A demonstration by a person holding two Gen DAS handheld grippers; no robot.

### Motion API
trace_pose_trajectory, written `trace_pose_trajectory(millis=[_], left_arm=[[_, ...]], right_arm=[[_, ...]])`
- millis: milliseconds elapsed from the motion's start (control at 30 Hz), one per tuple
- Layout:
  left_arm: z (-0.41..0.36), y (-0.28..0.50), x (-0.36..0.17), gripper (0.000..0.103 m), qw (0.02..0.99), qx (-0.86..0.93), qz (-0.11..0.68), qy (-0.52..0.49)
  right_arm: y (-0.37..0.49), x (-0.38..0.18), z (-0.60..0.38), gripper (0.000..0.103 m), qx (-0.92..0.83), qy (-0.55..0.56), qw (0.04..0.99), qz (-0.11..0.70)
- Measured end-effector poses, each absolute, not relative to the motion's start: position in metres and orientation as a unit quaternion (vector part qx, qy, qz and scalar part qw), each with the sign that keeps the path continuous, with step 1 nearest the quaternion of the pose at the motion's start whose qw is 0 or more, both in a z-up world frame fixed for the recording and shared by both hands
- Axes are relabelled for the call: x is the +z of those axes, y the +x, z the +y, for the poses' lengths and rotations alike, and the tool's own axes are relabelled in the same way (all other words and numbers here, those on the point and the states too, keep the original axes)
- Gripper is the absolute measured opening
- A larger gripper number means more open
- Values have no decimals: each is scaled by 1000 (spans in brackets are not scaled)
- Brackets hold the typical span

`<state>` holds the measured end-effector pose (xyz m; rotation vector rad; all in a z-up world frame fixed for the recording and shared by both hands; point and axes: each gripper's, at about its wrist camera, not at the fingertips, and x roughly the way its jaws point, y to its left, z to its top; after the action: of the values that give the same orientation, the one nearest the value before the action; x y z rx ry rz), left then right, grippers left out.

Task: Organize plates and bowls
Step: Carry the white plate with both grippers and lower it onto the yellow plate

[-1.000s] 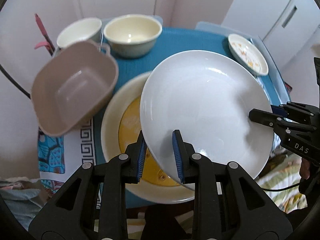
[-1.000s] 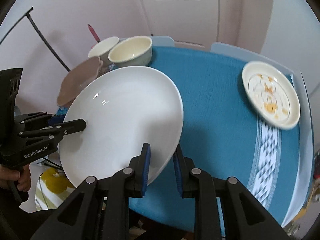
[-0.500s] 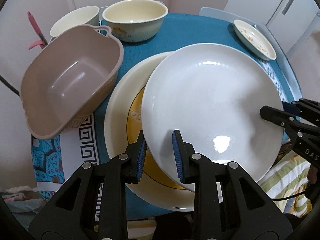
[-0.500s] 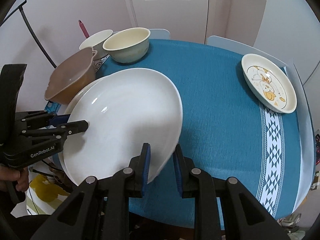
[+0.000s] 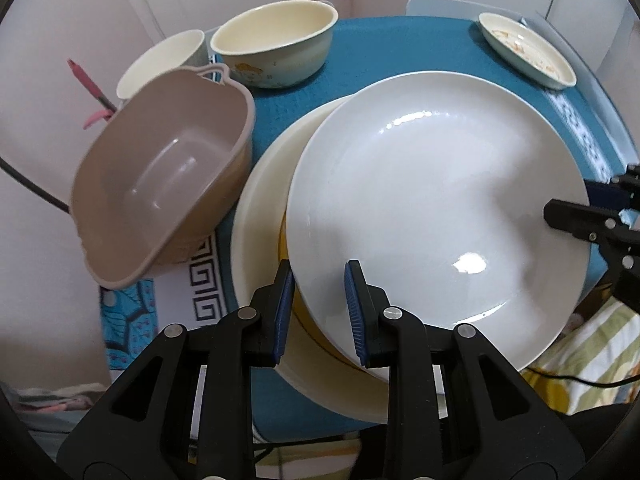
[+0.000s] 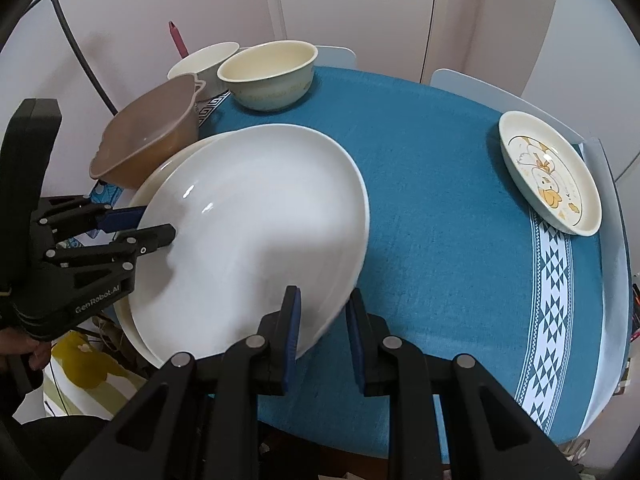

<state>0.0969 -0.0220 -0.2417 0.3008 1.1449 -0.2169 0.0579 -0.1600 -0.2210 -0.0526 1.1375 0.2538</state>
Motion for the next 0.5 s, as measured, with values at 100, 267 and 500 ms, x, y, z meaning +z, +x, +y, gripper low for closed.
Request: trace_pose_trajectory(millis=[100,267,500], left_arm=[[-26,94,-242,23,826,-86,531,168],[-28,95,-243,23,826,-77,526,187],[-34,93,-242,23,823,-67,521,214]], right_arm=[[61,-222,-154,21,125,-39,831,540],[62,-225,-147,21,125,-63,829,542],[62,-224,-145,21,128,-78,825,545]])
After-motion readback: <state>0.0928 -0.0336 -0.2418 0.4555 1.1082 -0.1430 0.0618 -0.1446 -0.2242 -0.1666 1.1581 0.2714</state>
